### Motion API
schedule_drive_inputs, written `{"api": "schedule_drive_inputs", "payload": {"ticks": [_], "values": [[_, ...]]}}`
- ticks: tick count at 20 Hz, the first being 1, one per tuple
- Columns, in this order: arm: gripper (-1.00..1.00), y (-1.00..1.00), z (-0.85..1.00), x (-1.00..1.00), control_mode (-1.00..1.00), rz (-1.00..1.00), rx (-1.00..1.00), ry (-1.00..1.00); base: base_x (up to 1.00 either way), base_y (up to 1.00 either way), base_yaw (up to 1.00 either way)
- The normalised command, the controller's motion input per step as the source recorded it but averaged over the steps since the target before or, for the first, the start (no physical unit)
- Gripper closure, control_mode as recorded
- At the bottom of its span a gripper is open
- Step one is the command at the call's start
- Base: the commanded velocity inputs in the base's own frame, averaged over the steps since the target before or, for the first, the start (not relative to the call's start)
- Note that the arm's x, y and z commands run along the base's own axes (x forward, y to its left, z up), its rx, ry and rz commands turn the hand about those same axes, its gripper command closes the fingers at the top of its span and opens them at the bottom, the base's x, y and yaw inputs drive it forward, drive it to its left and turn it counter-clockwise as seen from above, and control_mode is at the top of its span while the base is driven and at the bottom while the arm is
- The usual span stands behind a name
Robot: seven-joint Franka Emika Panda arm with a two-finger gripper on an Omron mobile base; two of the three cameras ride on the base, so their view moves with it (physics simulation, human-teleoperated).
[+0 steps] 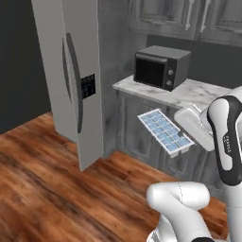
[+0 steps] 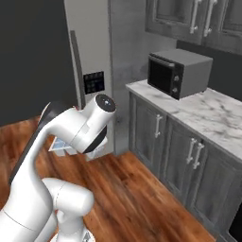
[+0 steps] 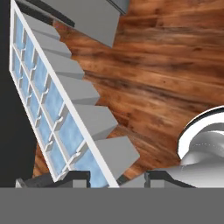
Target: The ice cube tray has been filled with water. Take the tray and place it in the freezer to make ice. Close the freezer door after placing the tray.
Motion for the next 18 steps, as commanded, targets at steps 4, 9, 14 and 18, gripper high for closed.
{"api": "schedule_drive_inputs", "payload": {"ticks": [4, 9, 14, 18], "values": [[1.0, 0.0, 0.0, 0.0, 1.0, 0.0, 0.0, 0.0, 0.47, 1.0, -0.1], [1.0, 0.0, 0.0, 0.0, 1.0, 0.0, 0.0, 0.0, 0.06, 1.0, -0.13], [1.0, 0.0, 0.0, 0.0, 1.0, 0.0, 0.0, 0.0, 0.02, 1.0, -0.16], [1.0, 0.0, 0.0, 0.0, 1.0, 0.0, 0.0, 0.0, 0.41, 1.0, -0.18]]}}
